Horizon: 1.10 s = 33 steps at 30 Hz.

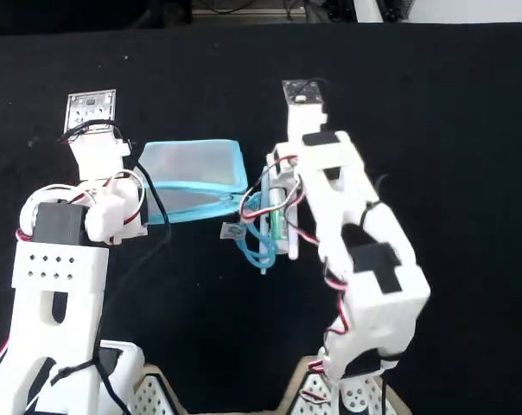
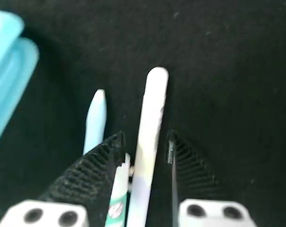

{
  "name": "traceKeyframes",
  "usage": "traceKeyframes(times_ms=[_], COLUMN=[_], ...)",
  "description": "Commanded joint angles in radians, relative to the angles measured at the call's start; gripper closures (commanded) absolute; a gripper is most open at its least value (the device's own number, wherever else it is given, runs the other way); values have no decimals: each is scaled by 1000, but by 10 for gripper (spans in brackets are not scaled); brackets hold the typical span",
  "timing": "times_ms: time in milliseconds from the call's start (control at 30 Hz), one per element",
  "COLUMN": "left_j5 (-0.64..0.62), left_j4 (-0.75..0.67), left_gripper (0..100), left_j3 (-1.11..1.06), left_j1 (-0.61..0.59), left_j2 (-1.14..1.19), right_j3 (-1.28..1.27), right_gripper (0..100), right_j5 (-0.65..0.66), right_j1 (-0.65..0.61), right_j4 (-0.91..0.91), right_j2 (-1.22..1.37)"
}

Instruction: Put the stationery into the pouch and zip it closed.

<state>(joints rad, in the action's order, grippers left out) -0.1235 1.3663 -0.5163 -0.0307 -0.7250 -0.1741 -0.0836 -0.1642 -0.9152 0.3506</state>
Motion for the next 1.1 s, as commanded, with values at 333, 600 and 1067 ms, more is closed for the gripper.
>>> traceKeyframes(times_ms=[333, 600, 1067], left_j5=[-3, -3, -3], left_j4=[-6, -6, -6], left_gripper=[967, 967, 967], left_j3=[-15, -16, -16], left_j1=[-12, -12, -12], left_j2=[5, 5, 5], right_j3=[222, 216, 217], right_gripper=[851, 973, 988], right_j5=[-5, -5, 5], right_j1=[18, 20, 77], right_j4=[-86, -89, -255], right_j2=[139, 119, -70])
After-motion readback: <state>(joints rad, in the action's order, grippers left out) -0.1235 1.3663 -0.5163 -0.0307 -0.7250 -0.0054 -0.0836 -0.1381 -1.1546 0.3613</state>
